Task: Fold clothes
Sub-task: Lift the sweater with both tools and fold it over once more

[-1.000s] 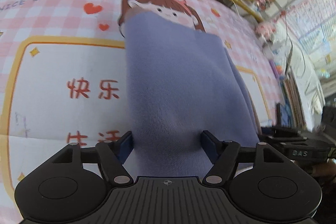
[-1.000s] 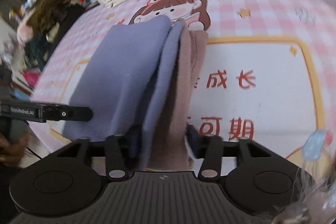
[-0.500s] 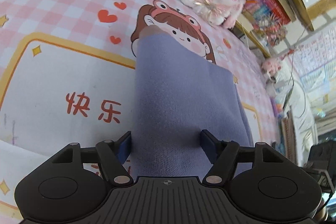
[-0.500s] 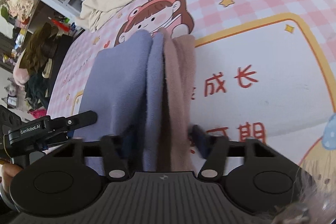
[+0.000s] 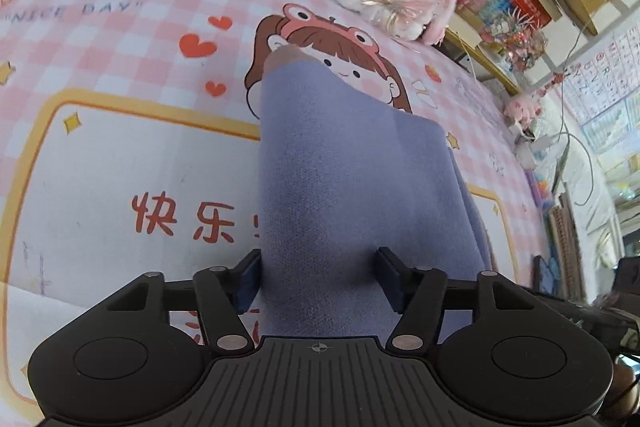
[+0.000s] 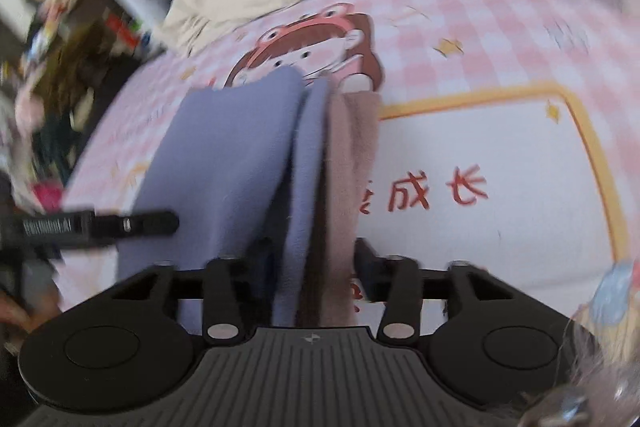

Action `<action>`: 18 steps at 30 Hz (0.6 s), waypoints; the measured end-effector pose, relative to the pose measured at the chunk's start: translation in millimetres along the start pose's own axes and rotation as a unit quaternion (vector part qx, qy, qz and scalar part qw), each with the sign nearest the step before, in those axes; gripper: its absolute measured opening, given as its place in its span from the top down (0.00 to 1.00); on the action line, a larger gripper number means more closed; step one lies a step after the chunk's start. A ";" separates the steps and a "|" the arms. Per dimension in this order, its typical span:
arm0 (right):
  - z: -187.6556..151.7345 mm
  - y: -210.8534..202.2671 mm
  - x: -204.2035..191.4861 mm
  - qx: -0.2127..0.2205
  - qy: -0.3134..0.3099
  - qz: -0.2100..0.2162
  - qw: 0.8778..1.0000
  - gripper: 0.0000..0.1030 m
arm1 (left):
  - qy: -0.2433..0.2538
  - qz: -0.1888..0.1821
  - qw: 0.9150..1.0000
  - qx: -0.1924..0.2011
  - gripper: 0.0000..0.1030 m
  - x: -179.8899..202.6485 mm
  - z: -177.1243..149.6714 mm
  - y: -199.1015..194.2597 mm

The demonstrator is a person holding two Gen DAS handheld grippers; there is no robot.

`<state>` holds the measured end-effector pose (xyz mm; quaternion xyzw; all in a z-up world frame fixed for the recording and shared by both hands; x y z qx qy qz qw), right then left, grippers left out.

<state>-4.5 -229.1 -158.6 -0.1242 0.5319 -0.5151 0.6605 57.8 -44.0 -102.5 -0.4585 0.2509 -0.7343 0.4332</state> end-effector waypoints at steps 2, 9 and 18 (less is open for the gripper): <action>3.0 -4.0 8.3 0.004 0.050 0.014 0.999 0.50 | -0.014 -0.007 1.000 -0.005 0.32 -3.7 -0.8 2.0; 2.0 2.4 10.6 -0.014 0.124 0.038 0.991 0.43 | -0.024 -0.020 1.000 -0.005 0.30 -2.4 -0.6 5.7; -8.1 10.7 -22.0 0.005 -0.053 -0.025 0.998 0.77 | 0.050 0.012 0.999 0.002 0.41 22.5 -2.6 4.9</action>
Point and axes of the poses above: each gripper's, at about its wrist camera, not at the fingertips, and y roughly the way its jaws point, x to its right, z to its top, the point moved 9 cm from there along y, roughly the way its jaws point, and after that the axes turned 7 degrees about y, right-handed, at the moved point
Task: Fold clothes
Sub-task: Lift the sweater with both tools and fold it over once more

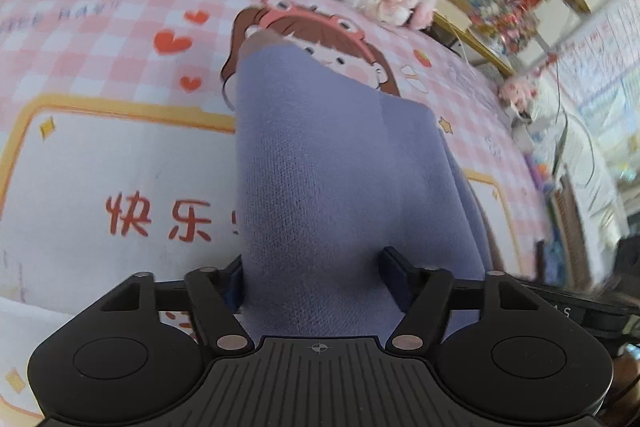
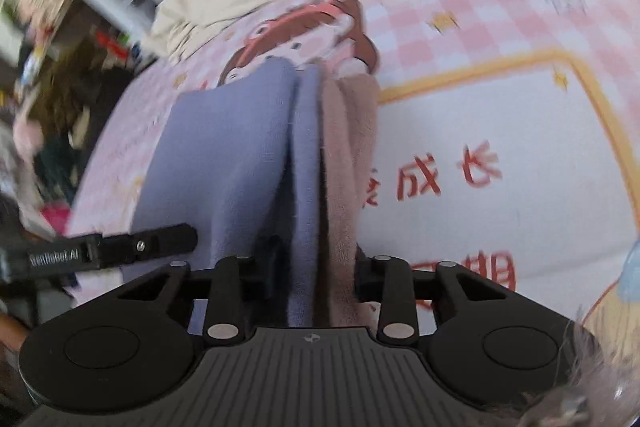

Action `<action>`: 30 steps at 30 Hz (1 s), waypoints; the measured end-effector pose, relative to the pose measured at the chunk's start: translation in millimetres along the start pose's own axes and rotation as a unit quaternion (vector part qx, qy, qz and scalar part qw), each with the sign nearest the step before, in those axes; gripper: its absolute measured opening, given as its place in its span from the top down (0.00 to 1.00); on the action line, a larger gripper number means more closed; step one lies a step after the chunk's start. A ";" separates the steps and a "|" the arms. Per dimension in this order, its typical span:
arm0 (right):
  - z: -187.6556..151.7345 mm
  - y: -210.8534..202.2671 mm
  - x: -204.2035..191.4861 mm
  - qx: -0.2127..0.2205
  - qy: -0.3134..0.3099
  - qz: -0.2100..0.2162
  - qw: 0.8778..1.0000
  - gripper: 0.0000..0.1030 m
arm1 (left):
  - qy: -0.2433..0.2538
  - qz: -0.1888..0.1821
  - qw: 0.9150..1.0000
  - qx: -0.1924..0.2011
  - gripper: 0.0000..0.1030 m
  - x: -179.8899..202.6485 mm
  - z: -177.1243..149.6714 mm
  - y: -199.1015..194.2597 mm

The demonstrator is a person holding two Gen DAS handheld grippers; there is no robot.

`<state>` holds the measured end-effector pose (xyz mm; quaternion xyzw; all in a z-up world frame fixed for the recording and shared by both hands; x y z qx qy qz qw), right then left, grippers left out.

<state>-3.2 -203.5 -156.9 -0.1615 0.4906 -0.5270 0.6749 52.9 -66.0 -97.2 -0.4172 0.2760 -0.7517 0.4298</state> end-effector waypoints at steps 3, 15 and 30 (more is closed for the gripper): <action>-3.8 -5.7 -9.4 0.024 -0.066 -0.021 0.997 0.79 | 0.026 0.012 1.000 0.009 0.44 6.1 -0.6 -5.3; -3.0 1.1 6.5 0.000 0.025 0.011 1.000 0.65 | -0.040 -0.027 0.999 -0.006 0.38 -11.4 -3.1 3.7; 6.0 -24.4 -14.1 0.049 -0.047 -0.004 0.998 0.80 | 0.026 -0.008 0.999 0.024 0.52 15.6 8.9 -18.3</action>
Point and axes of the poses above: each gripper's, at about its wrist camera, not at the fingertips, and y roughly the way its jaws point, x to its right, z to its top, the point moved 9 cm from there along y, roughly the way its jaws point, and after that the axes turned 7 degrees about y, right-handed, at the moved point
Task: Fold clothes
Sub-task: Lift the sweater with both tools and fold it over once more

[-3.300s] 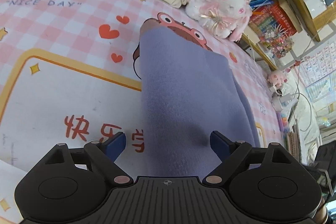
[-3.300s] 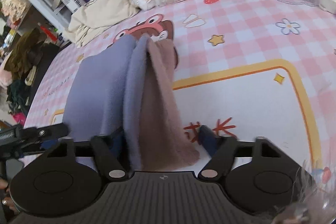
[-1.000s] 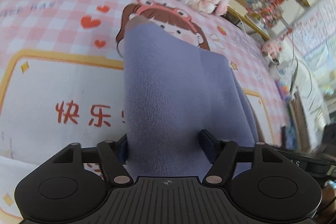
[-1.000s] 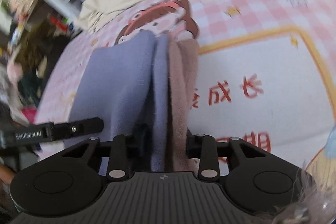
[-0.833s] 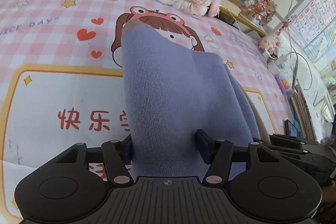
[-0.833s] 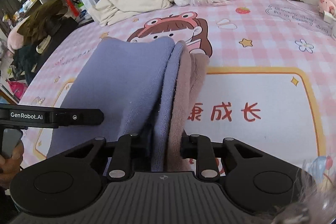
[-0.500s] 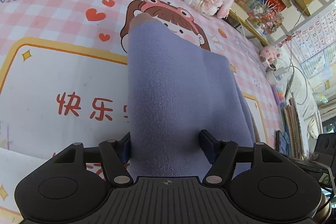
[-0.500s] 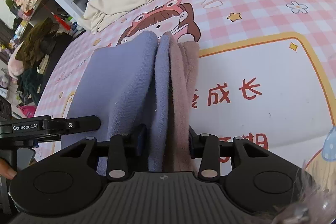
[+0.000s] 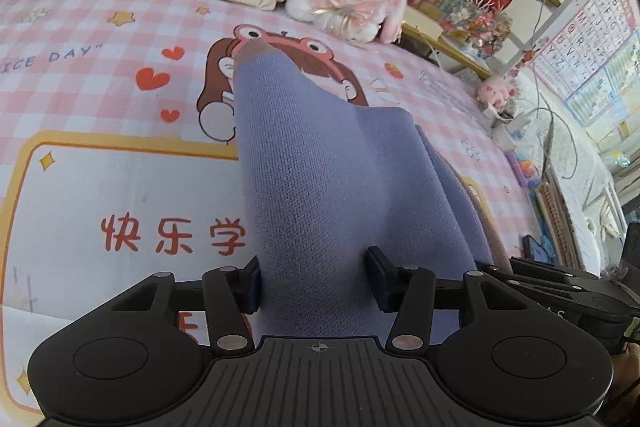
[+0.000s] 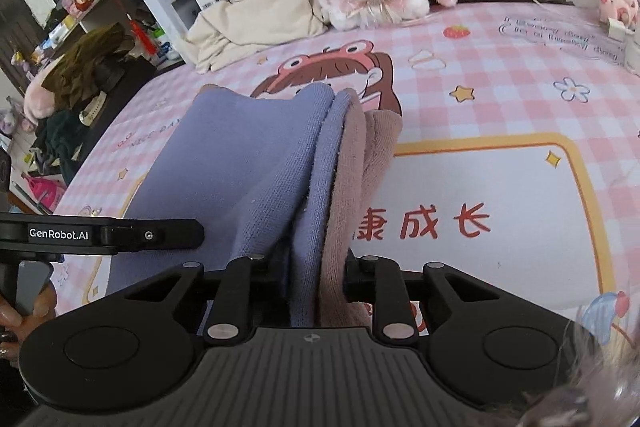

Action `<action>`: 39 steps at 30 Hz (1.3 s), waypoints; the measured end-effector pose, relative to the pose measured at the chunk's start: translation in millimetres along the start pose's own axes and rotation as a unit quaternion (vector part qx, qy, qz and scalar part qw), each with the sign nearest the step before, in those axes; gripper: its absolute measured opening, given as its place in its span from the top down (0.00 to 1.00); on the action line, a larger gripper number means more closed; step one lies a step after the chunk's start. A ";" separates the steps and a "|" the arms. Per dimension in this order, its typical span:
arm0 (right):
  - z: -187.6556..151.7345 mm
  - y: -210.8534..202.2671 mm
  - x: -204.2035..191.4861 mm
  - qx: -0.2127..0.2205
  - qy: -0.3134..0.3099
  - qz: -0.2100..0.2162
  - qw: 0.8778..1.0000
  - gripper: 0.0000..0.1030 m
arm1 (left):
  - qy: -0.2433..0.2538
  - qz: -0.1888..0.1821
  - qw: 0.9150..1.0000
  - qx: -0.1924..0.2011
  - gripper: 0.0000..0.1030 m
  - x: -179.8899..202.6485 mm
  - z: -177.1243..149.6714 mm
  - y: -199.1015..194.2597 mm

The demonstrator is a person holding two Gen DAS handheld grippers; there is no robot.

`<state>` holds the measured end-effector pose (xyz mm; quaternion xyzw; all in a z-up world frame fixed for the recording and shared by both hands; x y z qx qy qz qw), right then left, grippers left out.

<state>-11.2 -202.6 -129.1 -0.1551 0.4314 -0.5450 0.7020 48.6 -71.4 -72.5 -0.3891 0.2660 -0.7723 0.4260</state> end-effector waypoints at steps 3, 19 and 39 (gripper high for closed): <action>2.8 -1.9 -2.3 0.006 -0.005 -0.002 1.000 0.80 | 0.000 -0.002 1.000 0.003 0.52 0.6 3.6 -0.7; 34.0 12.5 -25.1 0.028 -0.007 -0.018 0.999 0.80 | 0.000 -0.022 1.000 0.011 0.52 -22.0 39.5 1.0; 111.5 75.8 -58.5 0.058 -0.009 -0.042 0.997 0.80 | 0.003 -0.038 0.999 0.027 0.52 -76.2 123.1 26.9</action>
Point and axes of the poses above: each gripper's, at about its wrist camera, not at the fingertips, and y roughly the way its jaws point, x to its right, z to its top, the point moved 9 cm from there along y, roughly the way its jaws point, and after that the axes turned 7 degrees about y, right-handed, at the moved point
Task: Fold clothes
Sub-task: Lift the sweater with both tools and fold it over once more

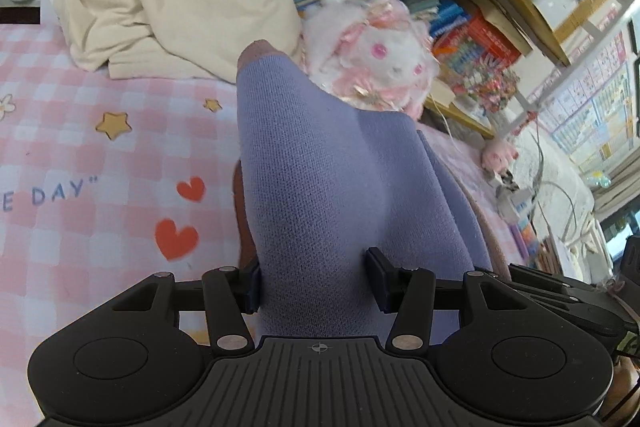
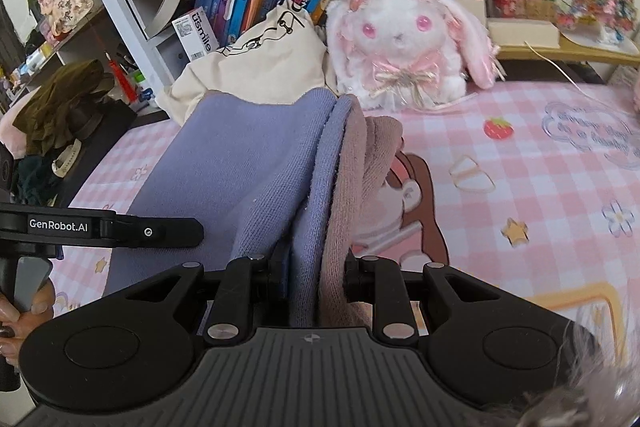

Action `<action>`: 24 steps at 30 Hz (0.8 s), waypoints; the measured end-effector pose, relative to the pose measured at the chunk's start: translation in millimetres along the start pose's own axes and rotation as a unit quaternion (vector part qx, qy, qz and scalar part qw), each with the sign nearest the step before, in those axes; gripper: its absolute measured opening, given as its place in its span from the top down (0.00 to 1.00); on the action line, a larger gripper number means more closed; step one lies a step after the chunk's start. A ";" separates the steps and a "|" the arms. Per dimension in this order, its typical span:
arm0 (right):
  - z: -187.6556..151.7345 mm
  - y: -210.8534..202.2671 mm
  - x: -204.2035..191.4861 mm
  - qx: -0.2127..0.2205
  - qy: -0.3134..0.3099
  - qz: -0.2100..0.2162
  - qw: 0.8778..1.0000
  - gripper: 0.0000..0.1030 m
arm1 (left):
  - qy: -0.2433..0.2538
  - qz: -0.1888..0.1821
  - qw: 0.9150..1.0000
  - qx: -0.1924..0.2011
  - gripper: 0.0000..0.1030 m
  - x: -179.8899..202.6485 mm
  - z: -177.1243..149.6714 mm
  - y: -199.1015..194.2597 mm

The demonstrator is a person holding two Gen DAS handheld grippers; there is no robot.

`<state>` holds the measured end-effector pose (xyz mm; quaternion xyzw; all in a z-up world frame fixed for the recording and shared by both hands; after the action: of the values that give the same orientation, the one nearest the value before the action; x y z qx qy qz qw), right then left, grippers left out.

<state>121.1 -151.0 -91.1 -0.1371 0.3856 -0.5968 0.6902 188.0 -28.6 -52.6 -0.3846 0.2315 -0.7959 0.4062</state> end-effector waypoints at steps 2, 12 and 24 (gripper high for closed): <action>7.4 10.9 -5.4 0.002 0.000 -0.004 1.000 0.80 | -0.007 0.000 1.000 0.001 0.52 -8.3 6.7 3.7; 37.9 65.6 -19.4 -0.003 -0.007 -0.020 1.000 0.79 | -0.029 0.002 1.000 0.001 0.52 -47.4 37.4 30.6; 61.7 120.8 -6.9 -0.016 0.016 -0.046 0.999 0.79 | -0.049 0.011 0.999 -0.015 0.52 -81.7 57.1 69.6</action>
<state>250.9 -131.1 -126.1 -0.1558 0.3991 -0.6237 0.6538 296.9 -3.6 -100.6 -0.4264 0.2272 -0.7683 0.4199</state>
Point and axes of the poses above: each gripper's, at about its wrist camera, not at the fingertips, and y roughly the way its jaws point, x to its right, z to its top, the point moved 9 cm from there along y, roughly the way its jaws point, and after that the axes turned 7 degrees about y, right-handed, at the moved point
